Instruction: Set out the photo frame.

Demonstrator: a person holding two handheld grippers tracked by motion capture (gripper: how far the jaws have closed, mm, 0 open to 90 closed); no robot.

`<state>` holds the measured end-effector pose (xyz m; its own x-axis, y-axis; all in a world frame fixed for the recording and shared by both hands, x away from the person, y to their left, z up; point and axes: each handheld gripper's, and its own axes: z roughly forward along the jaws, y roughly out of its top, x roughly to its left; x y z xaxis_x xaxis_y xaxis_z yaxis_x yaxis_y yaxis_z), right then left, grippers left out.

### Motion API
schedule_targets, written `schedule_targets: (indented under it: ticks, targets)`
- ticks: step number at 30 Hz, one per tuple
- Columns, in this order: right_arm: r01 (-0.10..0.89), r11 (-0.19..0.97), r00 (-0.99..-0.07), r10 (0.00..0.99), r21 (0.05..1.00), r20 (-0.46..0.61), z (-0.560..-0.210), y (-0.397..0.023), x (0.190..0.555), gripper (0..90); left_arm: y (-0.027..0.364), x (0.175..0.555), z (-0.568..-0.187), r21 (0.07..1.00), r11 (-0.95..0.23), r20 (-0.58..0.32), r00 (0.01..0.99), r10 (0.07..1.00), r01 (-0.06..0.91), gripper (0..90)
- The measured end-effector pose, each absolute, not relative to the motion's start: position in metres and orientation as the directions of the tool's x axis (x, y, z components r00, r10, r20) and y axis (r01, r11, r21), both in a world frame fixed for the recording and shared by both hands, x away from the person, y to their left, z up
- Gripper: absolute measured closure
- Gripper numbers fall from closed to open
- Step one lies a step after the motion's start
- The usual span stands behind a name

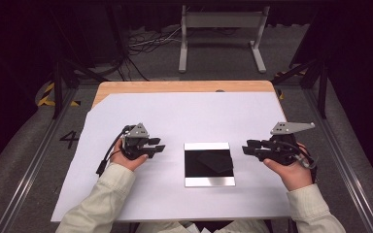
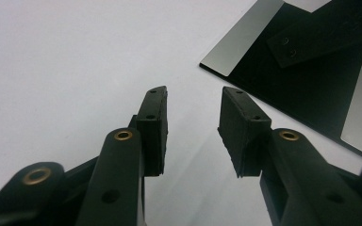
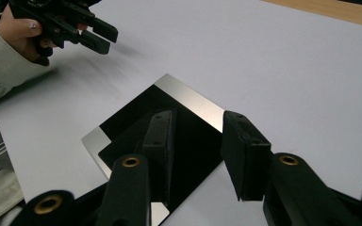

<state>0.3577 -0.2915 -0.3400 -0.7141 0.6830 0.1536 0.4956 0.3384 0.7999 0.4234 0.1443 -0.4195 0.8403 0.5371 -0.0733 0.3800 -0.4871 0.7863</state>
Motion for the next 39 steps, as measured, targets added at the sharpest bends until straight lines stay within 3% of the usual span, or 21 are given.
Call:
schedule_targets:
  ticks: [8, 26, 39]
  targets:
    - [0.559, 0.341, -0.695, 0.690, 0.756, 0.203, -0.340, -0.294, 0.361, 63.4, 0.146, 0.422, -0.420, 0.788, -0.484, -0.071, 0.838, 0.541, 0.379, 62.0]
    - [0.619, 0.355, -0.687, 0.677, 0.701, 0.264, -0.343, -0.284, 0.381, 49.4, 0.167, 0.411, -0.423, 0.786, -0.460, -0.076, 0.805, 0.589, 0.412, 60.8]
    - [0.720, 0.297, -0.634, 0.650, 0.627, 0.420, -0.354, -0.271, 0.385, 49.7, 0.167, 0.411, -0.423, 0.789, -0.454, -0.082, 0.803, 0.591, 0.415, 60.4]
